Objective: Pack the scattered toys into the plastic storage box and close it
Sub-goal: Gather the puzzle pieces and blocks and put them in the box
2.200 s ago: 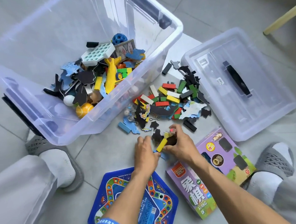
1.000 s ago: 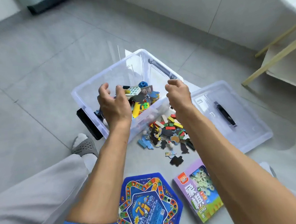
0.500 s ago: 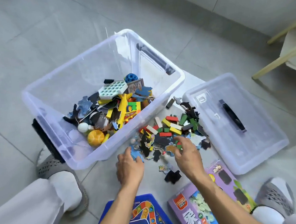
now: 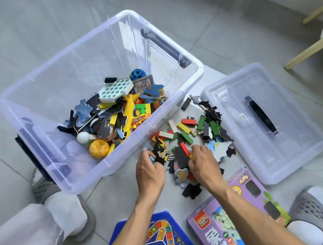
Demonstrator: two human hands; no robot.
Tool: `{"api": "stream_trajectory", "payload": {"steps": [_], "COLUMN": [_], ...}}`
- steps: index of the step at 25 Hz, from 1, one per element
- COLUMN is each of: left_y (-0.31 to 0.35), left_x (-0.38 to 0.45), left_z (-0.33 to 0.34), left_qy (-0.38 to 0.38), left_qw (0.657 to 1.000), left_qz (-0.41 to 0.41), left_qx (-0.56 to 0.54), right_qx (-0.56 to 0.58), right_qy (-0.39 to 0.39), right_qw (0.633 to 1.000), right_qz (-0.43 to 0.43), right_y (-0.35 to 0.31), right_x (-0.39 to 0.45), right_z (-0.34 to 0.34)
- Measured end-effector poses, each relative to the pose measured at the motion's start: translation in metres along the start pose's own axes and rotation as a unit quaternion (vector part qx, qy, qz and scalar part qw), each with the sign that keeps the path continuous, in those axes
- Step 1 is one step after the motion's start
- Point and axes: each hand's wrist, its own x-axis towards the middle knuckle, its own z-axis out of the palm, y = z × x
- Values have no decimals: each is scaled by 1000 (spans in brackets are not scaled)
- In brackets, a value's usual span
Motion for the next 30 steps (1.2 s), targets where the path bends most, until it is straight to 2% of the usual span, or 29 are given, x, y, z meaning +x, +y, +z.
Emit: {"api": "stream_trajectory", "payload": {"steps": [2,3,5,8,9,10,11,12,13,14,16,17,18,19,20,21,22,24,25,26,27,29,30], "left_y": [19,26,32,21,17,13,9,7,4,3,9,14,18,22,24,25,22,12,9,8,10,16,17], "left_x": [19,31,53,68,67,64,61,58,55,52,47,44,40,36,33,30,27,26,25,25,22,12,7], "left_z": [-2,-1,6,17,19,20,20,20,21,20,20,20,19,18,17,16,17,20,22,24,23,19,16], "left_qy": [0,-3,-30,-86,-87,-87,-86,-89,-89,-86,-71,-73,-80,-100,-124,-148,-164,-155,-132,-113,-96,-89,-90], "left_qw": [995,989,963,904,893,887,882,885,901,929,987,997,983,954,931,925,936,976,982,978,965,908,890], "left_qz": [64,100,175,221,221,217,219,214,202,171,51,-33,-118,-182,-215,-220,-201,-116,-107,-128,-164,-270,-300], "left_qx": [71,112,205,356,381,399,408,404,373,317,136,14,-116,-216,-267,-271,-237,-96,-80,-116,-181,-308,-332], "right_qx": [181,281,474,711,751,773,780,770,741,681,442,306,191,114,68,41,33,64,84,96,102,126,167], "right_qy": [9,19,35,-15,-38,-55,-66,-75,-82,-87,-68,-52,-43,-38,-34,-32,-31,-47,-59,-68,-73,-66,-50], "right_qw": [978,944,838,638,592,564,555,565,598,664,858,930,971,988,994,996,995,989,985,982,981,979,971], "right_qz": [108,173,269,297,291,286,282,285,294,296,252,195,138,99,80,75,85,124,140,146,145,149,163], "right_y": [2,3,5,6,6,7,7,5,3,-1,-4,-6,-9,-14,-18,-22,-23,-21,-19,-18,-17,-19,-21], "right_x": [-6,-8,-13,-28,-31,-31,-31,-29,-26,-22,-10,-4,2,8,14,18,21,25,26,26,25,21,18], "right_z": [-7,-11,-21,-38,-43,-45,-46,-47,-44,-43,-36,-30,-24,-18,-13,-8,-5,0,2,2,2,1,-1]}}
